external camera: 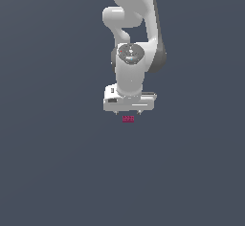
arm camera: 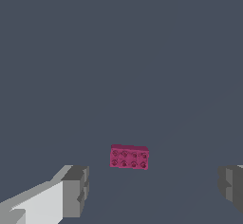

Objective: Pick up the object and move it to a goal position.

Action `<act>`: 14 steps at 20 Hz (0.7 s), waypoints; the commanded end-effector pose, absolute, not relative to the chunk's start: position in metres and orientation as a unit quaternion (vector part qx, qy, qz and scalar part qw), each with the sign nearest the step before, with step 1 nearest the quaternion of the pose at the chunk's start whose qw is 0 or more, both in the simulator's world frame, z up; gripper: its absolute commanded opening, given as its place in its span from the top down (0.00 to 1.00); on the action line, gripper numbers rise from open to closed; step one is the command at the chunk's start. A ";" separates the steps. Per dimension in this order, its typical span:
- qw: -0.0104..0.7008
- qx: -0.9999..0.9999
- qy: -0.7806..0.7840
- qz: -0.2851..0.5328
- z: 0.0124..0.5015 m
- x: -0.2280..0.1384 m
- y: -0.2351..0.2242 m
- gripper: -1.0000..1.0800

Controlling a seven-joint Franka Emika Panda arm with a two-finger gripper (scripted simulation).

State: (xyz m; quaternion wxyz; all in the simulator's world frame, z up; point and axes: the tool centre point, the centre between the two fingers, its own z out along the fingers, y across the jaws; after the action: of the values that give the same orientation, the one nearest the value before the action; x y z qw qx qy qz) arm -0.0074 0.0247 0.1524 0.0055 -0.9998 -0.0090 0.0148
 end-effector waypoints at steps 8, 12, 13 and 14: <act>0.009 -1.000 -0.017 0.011 0.157 -0.003 0.031 0.04; 0.011 -1.000 -0.017 0.010 0.159 -0.001 0.034 0.04; 0.011 -1.000 -0.016 0.010 0.159 -0.001 0.034 0.04; 0.011 -1.000 -0.016 0.010 0.159 -0.001 0.034 0.04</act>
State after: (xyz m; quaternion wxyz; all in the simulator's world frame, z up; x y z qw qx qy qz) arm -0.0013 0.0338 0.1592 0.0111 -0.9998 -0.0165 0.0097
